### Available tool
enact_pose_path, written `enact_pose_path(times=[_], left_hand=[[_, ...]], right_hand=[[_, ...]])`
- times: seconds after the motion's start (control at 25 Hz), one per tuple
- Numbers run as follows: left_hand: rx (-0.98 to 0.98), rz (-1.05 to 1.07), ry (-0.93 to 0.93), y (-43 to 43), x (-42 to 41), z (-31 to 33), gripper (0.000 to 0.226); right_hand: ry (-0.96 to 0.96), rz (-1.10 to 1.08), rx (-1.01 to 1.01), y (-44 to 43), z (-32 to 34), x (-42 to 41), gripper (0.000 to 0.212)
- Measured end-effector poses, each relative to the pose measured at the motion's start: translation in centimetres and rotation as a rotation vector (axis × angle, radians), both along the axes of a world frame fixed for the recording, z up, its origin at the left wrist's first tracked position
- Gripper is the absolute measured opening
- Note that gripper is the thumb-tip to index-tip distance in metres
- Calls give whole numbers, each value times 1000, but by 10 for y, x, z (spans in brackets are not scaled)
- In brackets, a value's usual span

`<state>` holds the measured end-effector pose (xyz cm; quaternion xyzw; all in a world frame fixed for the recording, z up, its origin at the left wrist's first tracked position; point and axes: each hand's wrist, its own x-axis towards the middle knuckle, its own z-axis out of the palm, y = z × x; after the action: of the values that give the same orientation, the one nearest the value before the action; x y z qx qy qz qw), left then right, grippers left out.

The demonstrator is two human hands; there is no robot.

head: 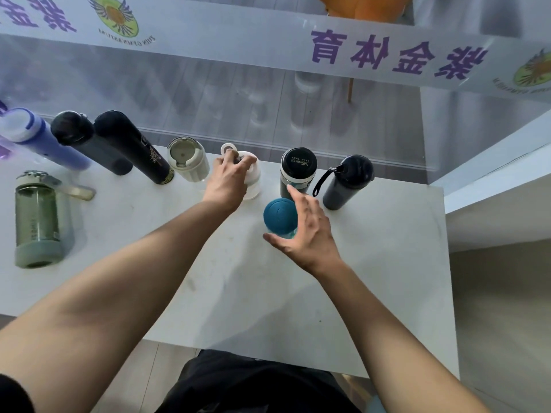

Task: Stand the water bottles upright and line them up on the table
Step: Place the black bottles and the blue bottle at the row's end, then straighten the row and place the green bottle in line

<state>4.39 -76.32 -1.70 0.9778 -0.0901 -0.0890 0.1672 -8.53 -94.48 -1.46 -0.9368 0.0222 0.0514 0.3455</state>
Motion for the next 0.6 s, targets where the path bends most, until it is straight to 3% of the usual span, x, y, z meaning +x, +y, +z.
enact_pose_path(times=[0.24, 0.6], left_hand=[[-34, 1, -44, -6, 4, -3, 57], [63, 49, -96, -17, -11, -8, 63]], right_hand=[[121, -65, 58, -1, -3, 6, 83], [101, -413, -17, -89, 6, -15, 81]])
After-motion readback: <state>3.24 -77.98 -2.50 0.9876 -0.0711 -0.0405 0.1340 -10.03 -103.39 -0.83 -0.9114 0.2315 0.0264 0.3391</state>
